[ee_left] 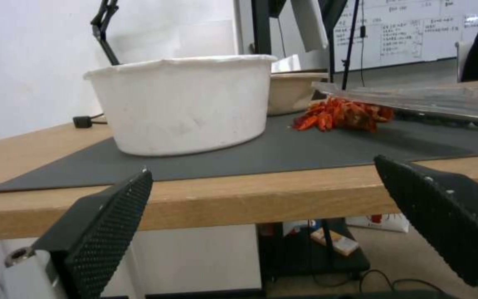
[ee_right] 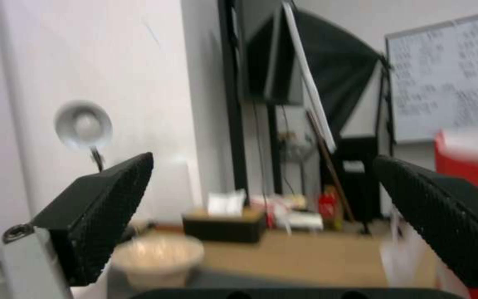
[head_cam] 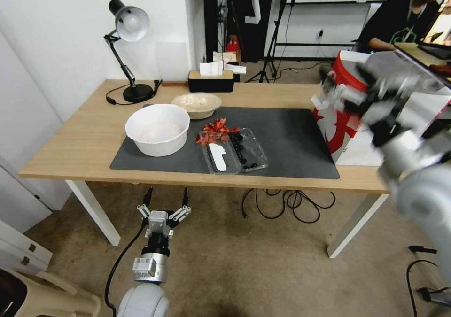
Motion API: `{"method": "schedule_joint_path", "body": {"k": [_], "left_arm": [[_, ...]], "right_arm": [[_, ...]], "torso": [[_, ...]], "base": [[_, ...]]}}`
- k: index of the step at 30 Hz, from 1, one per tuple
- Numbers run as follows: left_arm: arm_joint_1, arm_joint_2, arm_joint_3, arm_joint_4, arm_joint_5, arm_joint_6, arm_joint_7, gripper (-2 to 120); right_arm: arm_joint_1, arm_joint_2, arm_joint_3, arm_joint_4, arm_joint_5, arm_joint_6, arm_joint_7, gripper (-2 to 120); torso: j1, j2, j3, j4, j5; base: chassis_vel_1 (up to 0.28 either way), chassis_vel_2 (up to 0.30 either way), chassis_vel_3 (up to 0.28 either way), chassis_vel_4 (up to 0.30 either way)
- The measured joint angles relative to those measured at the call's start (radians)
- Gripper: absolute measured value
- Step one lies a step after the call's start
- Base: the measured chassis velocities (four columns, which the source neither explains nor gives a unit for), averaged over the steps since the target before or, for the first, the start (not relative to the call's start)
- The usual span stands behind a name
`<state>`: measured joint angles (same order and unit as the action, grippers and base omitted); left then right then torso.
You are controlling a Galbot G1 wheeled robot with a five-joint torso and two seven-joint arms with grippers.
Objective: Pick up the trash from the table and place it into the takeout bag.
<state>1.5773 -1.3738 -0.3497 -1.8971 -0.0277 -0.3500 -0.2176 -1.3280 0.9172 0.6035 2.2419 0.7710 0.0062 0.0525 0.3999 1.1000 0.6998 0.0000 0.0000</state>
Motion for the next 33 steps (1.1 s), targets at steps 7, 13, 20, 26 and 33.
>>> {"method": "schedule_joint_path", "body": {"k": [7, 13, 20, 26, 33], "left_arm": [[0.0, 0.002, 0.001, -0.004, -0.001, -0.001, 0.0, 100], [0.001, 0.002, 0.008, -0.005, 0.0, -0.001, 0.002, 100], [0.0, 0.002, 0.01, -0.003, 0.0, -0.001, 0.003, 100], [-0.001, 0.001, 0.01, -0.001, 0.002, -0.001, 0.004, 100], [-0.001, -0.004, 0.011, 0.002, 0.006, -0.001, 0.005, 100]], "right_arm": [[-0.215, 0.16, -0.043, -0.002, -0.214, 0.151, -0.002, 100], [-0.338, 0.257, -0.109, -0.108, -0.425, 0.349, -0.006, 100], [-0.365, 0.317, -0.179, -0.232, -0.53, 0.471, 0.003, 100], [-0.366, 0.341, -0.21, -0.303, -0.572, 0.512, 0.014, 100], [-0.355, 0.341, -0.231, -0.322, -0.573, 0.512, 0.024, 100]], "torso": [[0.0, 0.0, 0.0, -0.0002, -0.0003], [0.0, 0.0, 0.0, 0.0, 0.0], [0.0, 0.0, 0.0, 0.0001, -0.0001], [0.0, 0.0, 0.0, 0.0001, 0.0], [0.0, 0.0, 0.0, 0.0, 0.0]], "base": [[0.0, 0.0, 0.0, 0.0], [0.0, 0.0, 0.0, 0.0], [0.0, 0.0, 0.0, 0.0], [0.0, 0.0, 0.0, 0.0], [0.0, 0.0, 0.0, 0.0]]}}
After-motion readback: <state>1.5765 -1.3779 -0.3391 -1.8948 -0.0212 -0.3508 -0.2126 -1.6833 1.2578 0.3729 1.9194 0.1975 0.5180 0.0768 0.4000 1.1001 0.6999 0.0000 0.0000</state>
